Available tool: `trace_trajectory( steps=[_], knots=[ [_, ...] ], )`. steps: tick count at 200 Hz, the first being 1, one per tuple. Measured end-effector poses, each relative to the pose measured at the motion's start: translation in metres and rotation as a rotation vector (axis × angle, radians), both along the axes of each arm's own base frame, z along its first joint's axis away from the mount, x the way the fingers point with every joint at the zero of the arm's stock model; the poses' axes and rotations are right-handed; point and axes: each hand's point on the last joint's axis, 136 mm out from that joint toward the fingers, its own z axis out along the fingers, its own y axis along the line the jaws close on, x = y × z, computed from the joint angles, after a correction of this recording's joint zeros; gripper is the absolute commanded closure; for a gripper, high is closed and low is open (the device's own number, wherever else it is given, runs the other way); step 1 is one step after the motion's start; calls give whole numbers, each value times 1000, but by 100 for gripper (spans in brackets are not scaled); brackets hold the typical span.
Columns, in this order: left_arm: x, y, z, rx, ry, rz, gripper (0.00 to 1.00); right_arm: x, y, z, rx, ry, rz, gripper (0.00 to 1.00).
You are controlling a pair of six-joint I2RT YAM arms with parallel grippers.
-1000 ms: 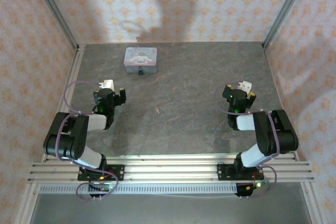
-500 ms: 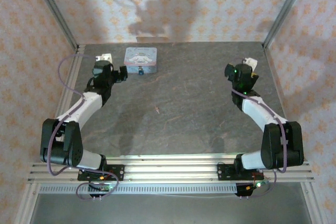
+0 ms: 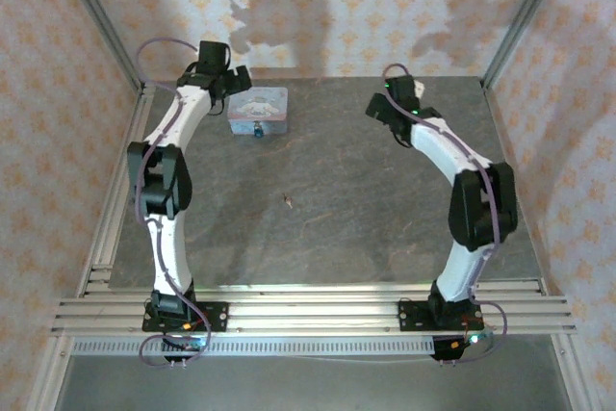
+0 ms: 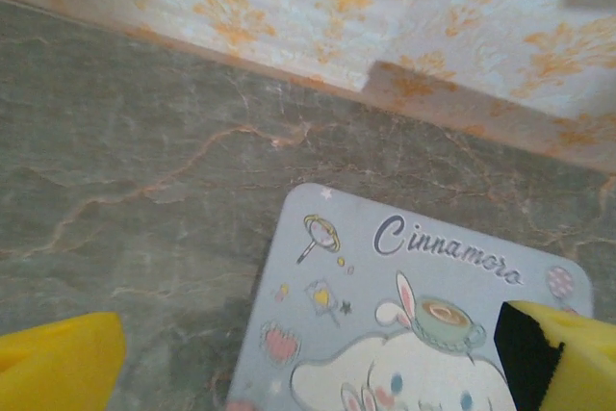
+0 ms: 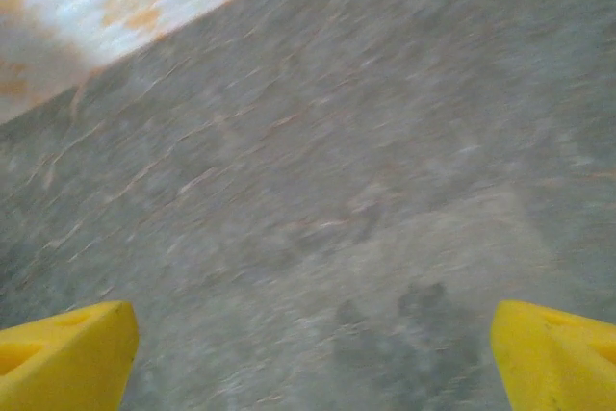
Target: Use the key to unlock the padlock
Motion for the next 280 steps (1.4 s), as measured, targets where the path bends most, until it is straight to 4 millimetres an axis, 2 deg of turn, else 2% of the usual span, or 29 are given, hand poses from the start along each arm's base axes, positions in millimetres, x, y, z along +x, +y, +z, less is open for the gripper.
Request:
trace_trajectory(
  steps=[17,30,45,65,88,110,127,154,190,218,241,262,280],
  knots=[
    [15,-1,-26,-23,59,-6,6,11,33,-6,21,25,64,7],
    [24,-2,-43,-53,91,-16,12,17,51,-10,41,39,97,8],
    [31,-6,-62,-92,121,-45,18,23,63,-15,66,54,123,9],
    [27,-13,-85,-156,175,-80,27,25,70,-22,92,74,139,9],
    [25,-23,-85,-208,177,-113,35,21,73,-28,113,104,149,10],
    [16,-36,-87,-243,186,-145,36,18,75,-30,123,109,158,9],
    [8,-51,-88,-254,196,-173,36,6,71,-38,118,139,157,9],
    [-1,-91,-88,-252,203,-237,36,-19,60,-48,112,183,152,9],
    [-19,-169,-89,-280,204,-323,36,-48,32,-46,146,210,112,9],
    [-50,-228,-91,-333,209,-362,34,-71,7,-48,184,232,68,9],
    [-76,-272,-93,-363,219,-401,32,-86,0,-53,199,253,61,9],
    [-93,-293,-92,-363,232,-430,28,-93,0,-56,209,277,67,9],
    [-99,-287,-91,-338,234,-415,25,-94,-1,-57,217,284,65,10]
  ],
)
